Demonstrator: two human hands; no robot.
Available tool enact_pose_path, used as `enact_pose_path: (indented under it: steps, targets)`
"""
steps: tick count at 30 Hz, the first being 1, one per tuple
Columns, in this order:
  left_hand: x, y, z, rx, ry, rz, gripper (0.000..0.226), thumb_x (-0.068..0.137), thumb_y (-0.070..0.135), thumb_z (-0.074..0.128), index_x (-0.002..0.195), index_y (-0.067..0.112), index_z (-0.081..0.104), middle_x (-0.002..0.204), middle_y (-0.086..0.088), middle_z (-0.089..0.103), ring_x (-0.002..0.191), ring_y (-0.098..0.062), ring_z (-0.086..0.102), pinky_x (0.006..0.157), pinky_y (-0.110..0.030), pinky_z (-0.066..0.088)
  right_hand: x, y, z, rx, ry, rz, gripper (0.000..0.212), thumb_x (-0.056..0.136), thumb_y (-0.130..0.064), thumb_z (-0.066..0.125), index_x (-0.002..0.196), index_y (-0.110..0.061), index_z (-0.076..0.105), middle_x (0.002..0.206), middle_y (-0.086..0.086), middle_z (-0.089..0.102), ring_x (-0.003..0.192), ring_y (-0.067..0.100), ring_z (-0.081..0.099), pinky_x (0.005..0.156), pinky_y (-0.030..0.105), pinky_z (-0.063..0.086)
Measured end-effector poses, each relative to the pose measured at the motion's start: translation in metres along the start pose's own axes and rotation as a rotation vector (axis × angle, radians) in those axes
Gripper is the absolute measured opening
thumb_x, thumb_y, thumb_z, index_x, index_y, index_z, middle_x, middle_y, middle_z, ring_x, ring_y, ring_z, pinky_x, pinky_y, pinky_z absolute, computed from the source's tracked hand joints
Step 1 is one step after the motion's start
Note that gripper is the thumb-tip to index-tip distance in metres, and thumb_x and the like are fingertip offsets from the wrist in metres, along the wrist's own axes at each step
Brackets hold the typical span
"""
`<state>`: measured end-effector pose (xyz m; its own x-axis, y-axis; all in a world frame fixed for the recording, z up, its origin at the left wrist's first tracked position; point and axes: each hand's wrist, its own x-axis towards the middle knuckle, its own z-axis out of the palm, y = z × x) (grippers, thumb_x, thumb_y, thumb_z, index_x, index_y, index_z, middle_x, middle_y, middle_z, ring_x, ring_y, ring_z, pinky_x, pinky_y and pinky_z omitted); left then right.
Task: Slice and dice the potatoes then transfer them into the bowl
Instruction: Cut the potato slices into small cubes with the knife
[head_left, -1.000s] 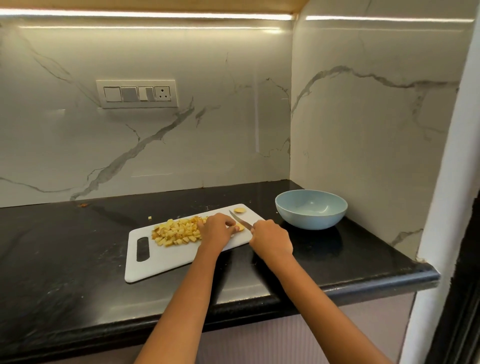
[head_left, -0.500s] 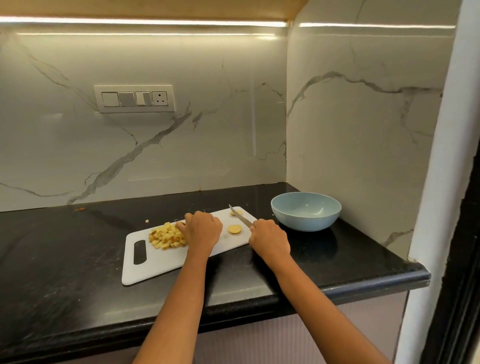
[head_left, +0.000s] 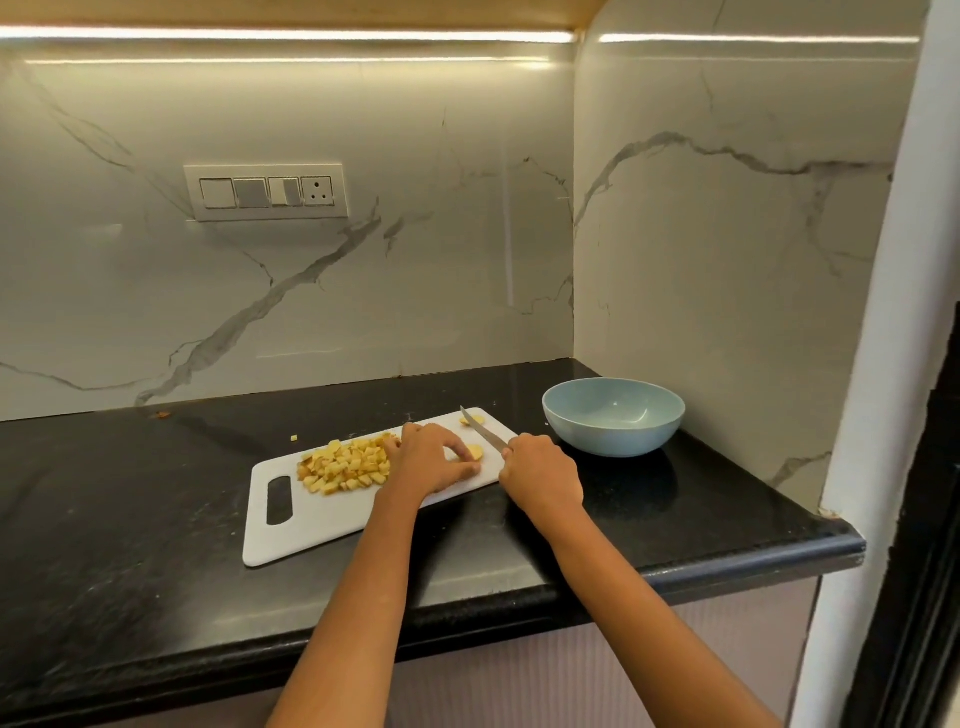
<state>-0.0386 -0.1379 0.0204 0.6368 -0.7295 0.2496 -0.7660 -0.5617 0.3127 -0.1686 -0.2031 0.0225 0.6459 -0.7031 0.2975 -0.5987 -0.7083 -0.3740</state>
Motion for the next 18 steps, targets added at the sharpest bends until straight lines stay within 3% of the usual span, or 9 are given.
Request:
enact_pose_path:
  steps: [2, 5, 7, 11, 18]
  targets:
    - [-0.001, -0.003, -0.002, 0.018, 0.056, -0.072, 0.013, 0.087, 0.03, 0.061, 0.096, 0.034, 0.069, 0.128, 0.002, 0.053, 0.125, -0.022, 0.033, 0.098, -0.04, 0.024, 0.0, -0.001, 0.0, 0.004, -0.003, 0.003, 0.024, 0.098, -0.023, 0.044, 0.109, -0.009, 0.059, 0.1, 0.007, 0.061, 0.073, 0.015, 0.053, 0.06, 0.024, 0.036]
    - [-0.001, -0.001, -0.004, 0.043, 0.151, -0.114, 0.028, 0.091, 0.013, 0.053, 0.108, 0.032, 0.065, 0.129, -0.002, 0.053, 0.122, -0.022, 0.036, 0.099, -0.038, 0.024, -0.001, -0.003, 0.0, -0.014, -0.01, -0.005, 0.023, 0.098, -0.022, 0.044, 0.108, -0.009, 0.059, 0.098, 0.007, 0.062, 0.071, 0.015, 0.052, 0.059, 0.024, 0.036]
    - [0.0, 0.0, -0.003, 0.043, 0.17, -0.117, 0.027, 0.093, 0.017, 0.052, 0.114, 0.031, 0.062, 0.129, -0.001, 0.054, 0.122, -0.022, 0.037, 0.099, -0.039, 0.024, -0.003, -0.004, -0.001, -0.044, -0.022, -0.023, 0.022, 0.098, -0.021, 0.044, 0.108, -0.009, 0.059, 0.1, 0.008, 0.062, 0.073, 0.016, 0.054, 0.06, 0.024, 0.036]
    - [0.001, 0.0, 0.006, 0.064, 0.083, -0.059, 0.033, 0.088, 0.048, 0.053, 0.117, 0.033, 0.061, 0.126, 0.004, 0.057, 0.126, -0.02, 0.037, 0.101, -0.04, 0.023, -0.007, -0.008, -0.001, -0.137, -0.027, -0.083, 0.023, 0.098, -0.017, 0.043, 0.115, -0.009, 0.056, 0.11, 0.01, 0.06, 0.093, 0.021, 0.061, 0.068, 0.025, 0.038]
    - [0.003, -0.002, 0.01, 0.013, 0.102, -0.033, 0.029, 0.086, 0.049, 0.055, 0.107, 0.034, 0.067, 0.118, 0.005, 0.063, 0.12, -0.019, 0.043, 0.105, -0.046, 0.024, -0.009, -0.011, 0.001, -0.186, -0.012, -0.111, 0.025, 0.098, -0.016, 0.043, 0.119, -0.009, 0.055, 0.112, 0.01, 0.06, 0.096, 0.021, 0.061, 0.069, 0.025, 0.039]
